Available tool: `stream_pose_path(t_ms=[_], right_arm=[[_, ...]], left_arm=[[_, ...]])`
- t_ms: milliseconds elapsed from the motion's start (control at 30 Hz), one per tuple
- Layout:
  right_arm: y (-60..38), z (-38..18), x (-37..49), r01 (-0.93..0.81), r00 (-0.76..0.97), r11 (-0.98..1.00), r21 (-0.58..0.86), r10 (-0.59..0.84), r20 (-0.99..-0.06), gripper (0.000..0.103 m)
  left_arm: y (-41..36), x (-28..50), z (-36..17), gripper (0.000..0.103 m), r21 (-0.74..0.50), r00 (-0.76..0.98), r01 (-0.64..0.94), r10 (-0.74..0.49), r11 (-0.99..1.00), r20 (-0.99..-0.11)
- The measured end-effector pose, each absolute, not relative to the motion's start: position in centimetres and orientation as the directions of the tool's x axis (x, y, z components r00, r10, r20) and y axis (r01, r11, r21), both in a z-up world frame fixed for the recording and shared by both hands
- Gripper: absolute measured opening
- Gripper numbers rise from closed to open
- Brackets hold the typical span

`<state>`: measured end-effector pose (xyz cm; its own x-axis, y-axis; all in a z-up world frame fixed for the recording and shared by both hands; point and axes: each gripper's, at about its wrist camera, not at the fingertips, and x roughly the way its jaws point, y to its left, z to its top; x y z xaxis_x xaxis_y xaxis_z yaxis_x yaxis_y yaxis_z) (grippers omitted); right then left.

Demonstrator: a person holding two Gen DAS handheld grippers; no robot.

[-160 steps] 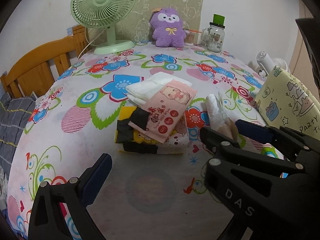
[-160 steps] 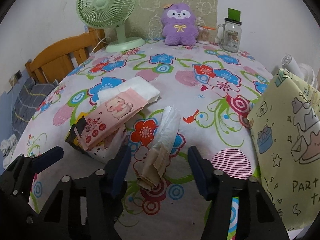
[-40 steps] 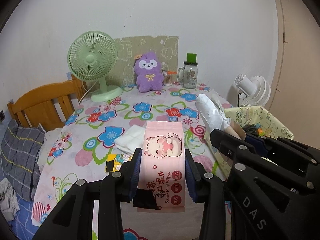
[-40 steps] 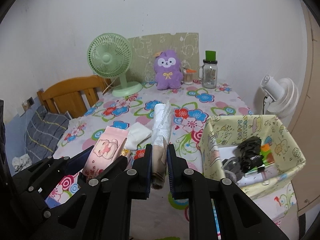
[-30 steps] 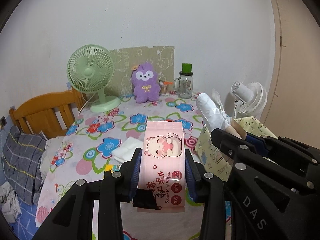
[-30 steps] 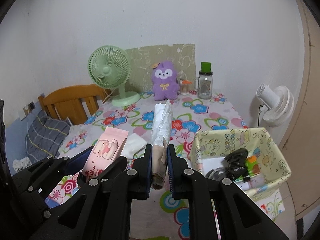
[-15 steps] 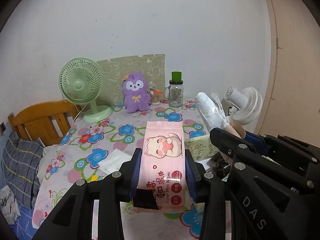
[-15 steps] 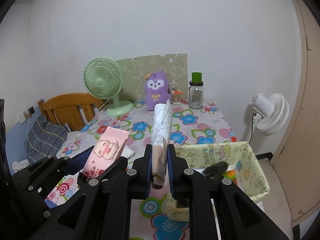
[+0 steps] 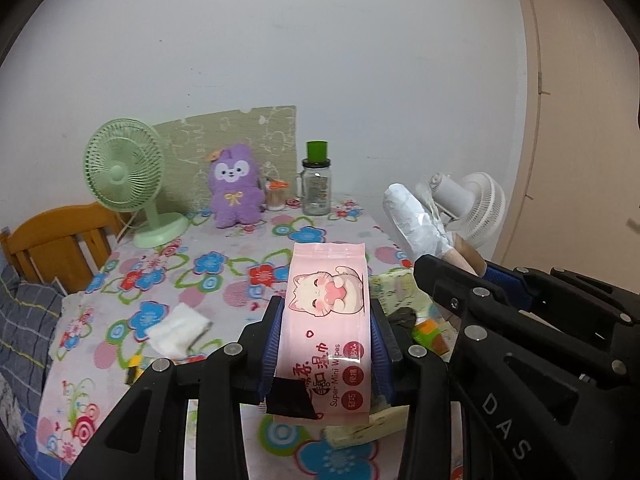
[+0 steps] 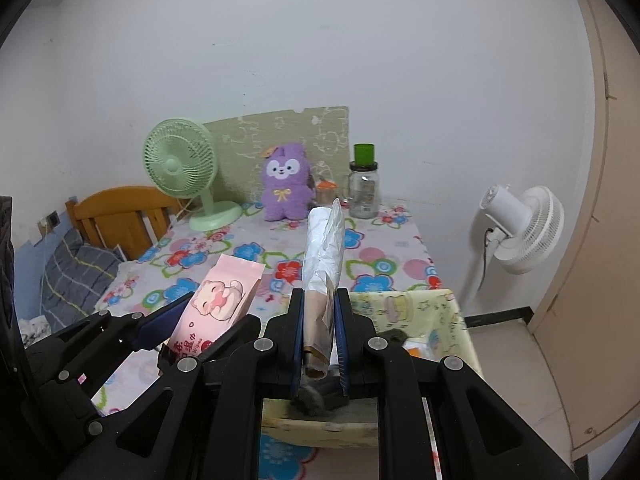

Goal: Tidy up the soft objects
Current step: 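Carry the white roll and pink wipes pack over the fabric box with both grippers, then lower both items into the box and open both grippers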

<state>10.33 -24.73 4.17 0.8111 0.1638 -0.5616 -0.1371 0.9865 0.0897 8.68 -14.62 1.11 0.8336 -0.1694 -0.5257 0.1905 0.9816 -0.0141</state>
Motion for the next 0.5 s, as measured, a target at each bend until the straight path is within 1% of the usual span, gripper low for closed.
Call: stream_pose_path(t_ms=[500], right_arm=[[-29.2, 0.9, 12.5, -0.096, 0.788, 0.989, 0.109, 0.142, -0.599, 0.017]], left_arm=[[-19.2, 11.5, -1.6, 0.041, -0.035, 0.784, 0.266, -0.237, 0.963, -0.574]])
